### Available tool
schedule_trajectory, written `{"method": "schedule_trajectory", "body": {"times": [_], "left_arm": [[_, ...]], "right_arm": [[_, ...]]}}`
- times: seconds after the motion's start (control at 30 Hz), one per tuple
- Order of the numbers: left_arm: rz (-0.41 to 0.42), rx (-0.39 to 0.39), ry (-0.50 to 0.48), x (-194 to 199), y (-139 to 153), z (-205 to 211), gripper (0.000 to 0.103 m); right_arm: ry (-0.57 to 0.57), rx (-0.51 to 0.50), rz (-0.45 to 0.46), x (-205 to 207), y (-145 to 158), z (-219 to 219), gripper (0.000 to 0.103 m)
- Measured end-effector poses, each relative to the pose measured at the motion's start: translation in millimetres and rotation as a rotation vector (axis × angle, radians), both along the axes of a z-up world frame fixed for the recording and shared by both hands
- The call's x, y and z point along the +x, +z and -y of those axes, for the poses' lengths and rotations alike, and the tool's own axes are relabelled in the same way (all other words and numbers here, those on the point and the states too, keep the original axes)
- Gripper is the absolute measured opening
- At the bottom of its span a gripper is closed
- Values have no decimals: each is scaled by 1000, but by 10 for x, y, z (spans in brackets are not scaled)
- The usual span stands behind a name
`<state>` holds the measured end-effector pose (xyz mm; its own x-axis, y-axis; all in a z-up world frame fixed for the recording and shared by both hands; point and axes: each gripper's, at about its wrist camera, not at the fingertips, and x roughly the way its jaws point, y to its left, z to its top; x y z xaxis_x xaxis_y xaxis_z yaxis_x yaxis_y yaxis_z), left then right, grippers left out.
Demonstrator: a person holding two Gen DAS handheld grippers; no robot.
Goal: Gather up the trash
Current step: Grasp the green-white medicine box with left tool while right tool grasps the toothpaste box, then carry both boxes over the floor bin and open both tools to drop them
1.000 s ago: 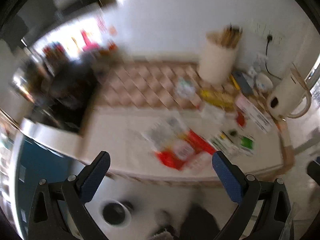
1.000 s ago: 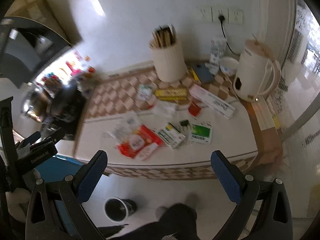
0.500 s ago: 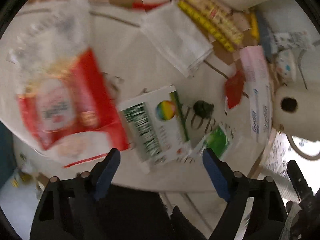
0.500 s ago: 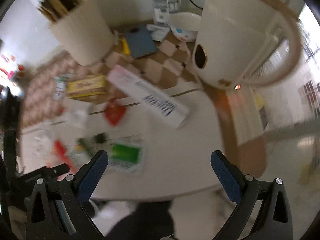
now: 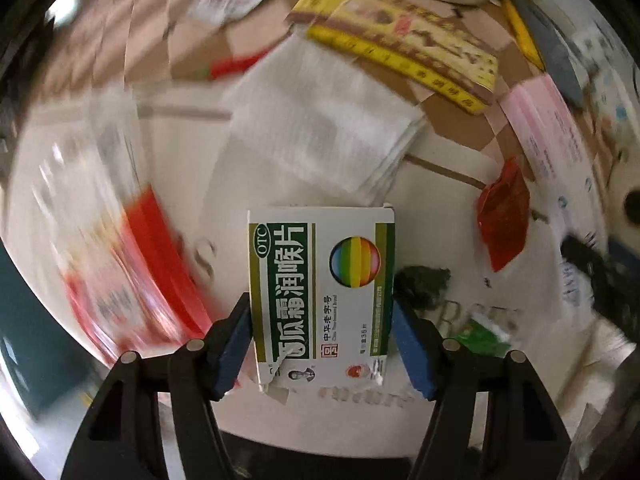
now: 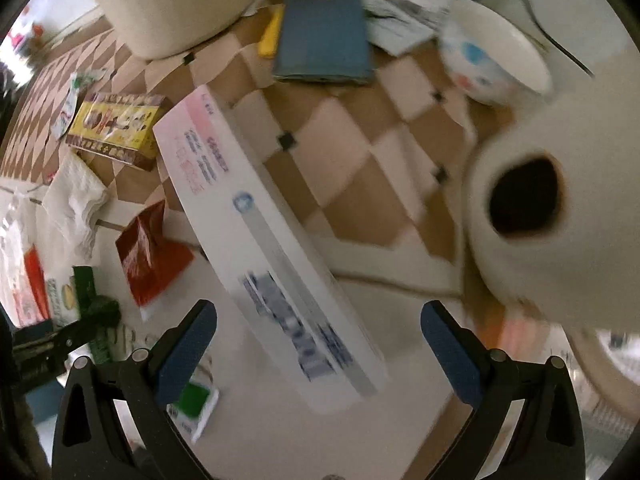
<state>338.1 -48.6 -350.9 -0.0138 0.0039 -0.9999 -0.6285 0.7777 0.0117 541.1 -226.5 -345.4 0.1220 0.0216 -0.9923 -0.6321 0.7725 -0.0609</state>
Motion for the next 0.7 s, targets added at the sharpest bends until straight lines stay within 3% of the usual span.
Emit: {"method": "schedule_trajectory", "body": {"times": [0.1,0.37,0.5,0.7], "left_arm": [[-17,20,-23,-18,-40,62,64],[-9,23,-15,-224,-79,99,63],[0,116,-48,-128,-2,245,63],[65,255,-60,-352,489,317,63]], "right_arm": [[40,0,-48,23,-195,-110,63],[-75,-3,-172,-195,-317,186,61],[-59,-13,-87,-240,-355,111,65],[-34,-4,-11,-333,-347,-99,56]]}}
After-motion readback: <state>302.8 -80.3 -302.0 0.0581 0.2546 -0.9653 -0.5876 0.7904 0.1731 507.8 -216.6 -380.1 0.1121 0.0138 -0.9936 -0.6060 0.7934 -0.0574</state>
